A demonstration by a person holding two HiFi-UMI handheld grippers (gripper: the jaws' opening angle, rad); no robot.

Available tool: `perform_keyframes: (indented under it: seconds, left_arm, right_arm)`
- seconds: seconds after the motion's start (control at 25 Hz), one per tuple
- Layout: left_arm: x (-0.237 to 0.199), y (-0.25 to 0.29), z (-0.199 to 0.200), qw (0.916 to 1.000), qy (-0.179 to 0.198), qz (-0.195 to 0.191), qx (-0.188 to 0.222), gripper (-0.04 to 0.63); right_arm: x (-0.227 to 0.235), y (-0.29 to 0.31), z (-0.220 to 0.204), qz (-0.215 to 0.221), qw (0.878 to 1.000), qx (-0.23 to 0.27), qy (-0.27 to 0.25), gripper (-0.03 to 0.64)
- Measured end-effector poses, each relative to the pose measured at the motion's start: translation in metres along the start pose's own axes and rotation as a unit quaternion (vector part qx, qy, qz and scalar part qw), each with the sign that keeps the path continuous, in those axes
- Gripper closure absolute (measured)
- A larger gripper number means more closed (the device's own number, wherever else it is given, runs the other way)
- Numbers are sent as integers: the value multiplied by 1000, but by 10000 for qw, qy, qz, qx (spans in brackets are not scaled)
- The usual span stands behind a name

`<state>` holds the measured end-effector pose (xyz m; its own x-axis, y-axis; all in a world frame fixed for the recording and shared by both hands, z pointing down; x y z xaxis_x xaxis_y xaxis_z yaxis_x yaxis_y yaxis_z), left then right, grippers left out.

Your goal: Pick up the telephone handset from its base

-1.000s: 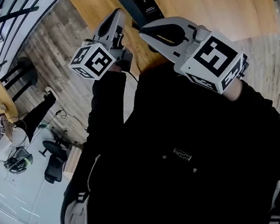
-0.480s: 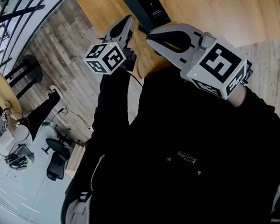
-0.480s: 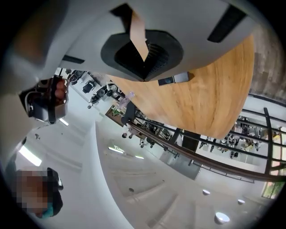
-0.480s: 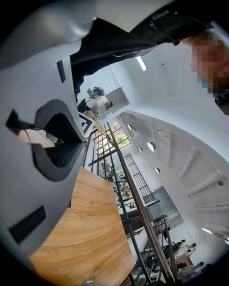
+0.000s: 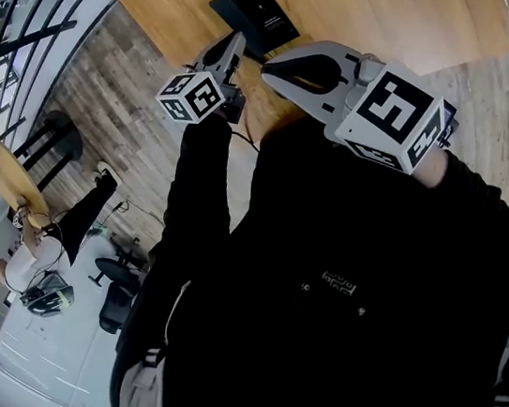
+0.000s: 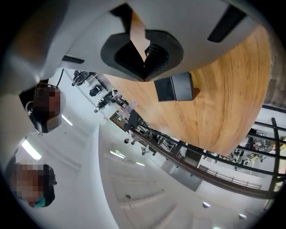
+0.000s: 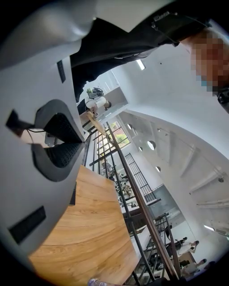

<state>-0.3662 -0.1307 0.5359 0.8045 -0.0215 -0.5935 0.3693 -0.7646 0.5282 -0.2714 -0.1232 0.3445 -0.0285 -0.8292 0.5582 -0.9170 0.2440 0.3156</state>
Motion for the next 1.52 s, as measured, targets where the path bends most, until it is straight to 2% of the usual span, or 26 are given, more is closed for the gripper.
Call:
perform_keyframes:
  seconds: [0.16,0.24,0.52,0.84,1.0,1.08,1.2,1.36,1.52]
  left_arm:
    - [-11,1,-2,9995,-318,1,83,591]
    - [-13,2,-4,9993,-370,-26,79,569]
    - [-23,7,-21,9983,-579,-72,-73,565]
    - [-44,11,-38,9975,-655,28,-272,519]
    - [-51,19,-43,9967,-738,-30,-328,473]
    - [-56,23,-45,9962,-799,-98,-341,427]
    - [-69,27,-45,9949,-960,-173,-274,413]
    - [-87,25,-45,9909,-1343,-117,-39,399]
    - [-87,32,-46,9909,-1310,-276,-129,393]
  right_arm:
    - [-3,-1,-2,15,10000,25,1,600]
    - [-4,-5,-3,-7,10000,46,-19,600]
    - [-4,-8,-6,-146,9998,86,47,600]
    - [-7,-12,-6,-270,9995,155,55,600]
    - [-8,-16,-9,-299,9994,158,45,600]
    - [-8,-15,-9,-357,9992,162,54,600]
    - [-6,-12,-7,-552,9983,164,-82,600]
    - [-7,-10,-4,-524,9984,211,-94,600]
    - [-3,-13,-6,-587,9980,205,-62,600]
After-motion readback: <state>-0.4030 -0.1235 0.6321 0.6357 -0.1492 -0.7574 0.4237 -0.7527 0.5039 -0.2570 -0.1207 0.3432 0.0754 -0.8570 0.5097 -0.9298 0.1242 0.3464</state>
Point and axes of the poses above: the fingertips, and each gripper's own axes: y forward along the fingers, x to its right, z out of its top, the point moved 1 cm from there along -y, backward along the fingers, and after that the axes turned 1 degree about z, right-handed, at the moved point
